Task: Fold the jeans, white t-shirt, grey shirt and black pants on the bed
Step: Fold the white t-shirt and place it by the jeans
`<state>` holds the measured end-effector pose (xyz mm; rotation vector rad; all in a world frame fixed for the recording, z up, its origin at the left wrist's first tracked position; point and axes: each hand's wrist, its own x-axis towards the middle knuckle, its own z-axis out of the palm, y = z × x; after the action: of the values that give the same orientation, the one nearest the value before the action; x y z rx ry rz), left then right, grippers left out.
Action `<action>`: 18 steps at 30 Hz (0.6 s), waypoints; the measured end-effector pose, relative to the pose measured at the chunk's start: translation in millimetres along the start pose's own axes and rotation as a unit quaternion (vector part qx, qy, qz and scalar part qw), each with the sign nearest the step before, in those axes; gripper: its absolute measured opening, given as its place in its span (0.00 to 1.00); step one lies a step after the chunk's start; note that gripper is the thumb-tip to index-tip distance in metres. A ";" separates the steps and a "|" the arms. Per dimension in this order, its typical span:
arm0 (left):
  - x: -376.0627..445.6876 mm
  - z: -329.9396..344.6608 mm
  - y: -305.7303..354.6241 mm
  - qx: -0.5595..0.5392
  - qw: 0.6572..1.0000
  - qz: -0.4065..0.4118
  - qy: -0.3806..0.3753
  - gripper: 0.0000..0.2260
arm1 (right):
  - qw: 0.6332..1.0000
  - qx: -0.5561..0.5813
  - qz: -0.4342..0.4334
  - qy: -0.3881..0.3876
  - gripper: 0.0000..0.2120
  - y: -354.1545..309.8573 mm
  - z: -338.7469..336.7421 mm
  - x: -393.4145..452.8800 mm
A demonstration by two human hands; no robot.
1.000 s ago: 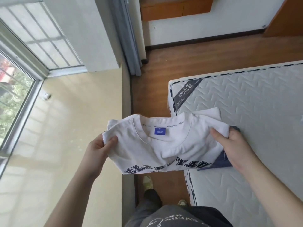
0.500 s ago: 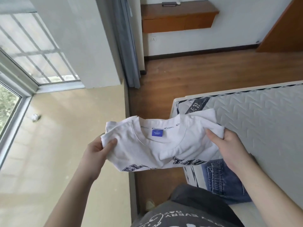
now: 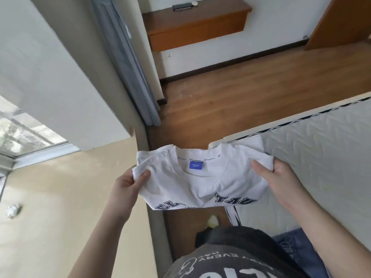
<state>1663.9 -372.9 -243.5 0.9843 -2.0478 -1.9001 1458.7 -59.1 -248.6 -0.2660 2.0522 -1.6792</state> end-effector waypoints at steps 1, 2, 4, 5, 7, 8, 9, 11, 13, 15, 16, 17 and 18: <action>15.3 1.5 8.4 0.008 1.000 0.006 0.001 0.14 | 1.000 0.004 0.003 -0.003 0.07 -5.6 0.4 15.3; 30.7 2.7 16.4 0.016 1.000 0.013 0.004 0.15 | 1.000 0.007 0.008 -0.003 0.07 -12.4 0.7 32.0; 60.4 5.8 30.7 0.020 1.000 0.016 0.009 0.17 | 1.000 0.012 0.022 0.002 0.07 -26.0 0.9 64.5; 74.2 8.3 37.0 0.016 1.000 0.014 0.010 0.16 | 1.000 0.009 0.022 0.002 0.07 -31.7 1.2 79.0; 99.0 13.8 46.4 0.008 1.000 0.012 0.007 0.13 | 1.000 0.004 0.017 0.003 0.07 -41.9 3.1 104.9; 111.3 16.6 49.6 0.008 1.000 0.011 0.008 0.13 | 1.000 -0.001 0.013 0.006 0.07 -45.7 4.9 115.8; 124.4 19.2 53.4 0.011 1.000 0.010 0.006 0.13 | 1.000 -0.009 0.010 0.010 0.07 -48.5 6.9 126.0; 155.2 23.7 61.4 0.020 1.000 0.010 -0.010 0.12 | 0.999 -0.023 0.007 0.025 0.07 -51.4 10.9 146.0; 190.9 25.1 67.9 0.018 0.999 0.013 -0.033 0.08 | 0.998 -0.034 0.012 0.045 0.07 -53.6 15.2 166.2; 229.2 26.2 75.1 0.019 0.998 0.016 -0.055 0.08 | 0.997 -0.037 0.021 0.066 0.08 -56.2 20.4 185.5; 249.0 27.2 78.6 0.017 0.997 0.015 -0.069 0.08 | 0.996 -0.034 0.026 0.078 0.09 -57.6 22.6 194.8; 268.8 28.5 82.0 0.014 0.996 0.016 -0.084 0.08 | 0.995 -0.030 0.031 0.090 0.09 -58.7 24.9 203.2; 289.1 29.8 85.0 0.013 0.995 0.017 -0.100 0.08 | 0.994 -0.025 0.036 0.100 0.09 -60.4 27.5 211.4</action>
<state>1397.5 -516.4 -255.2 0.7869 -2.1856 -2.0336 1279.2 -188.8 -243.9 -0.0389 2.2228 -1.6709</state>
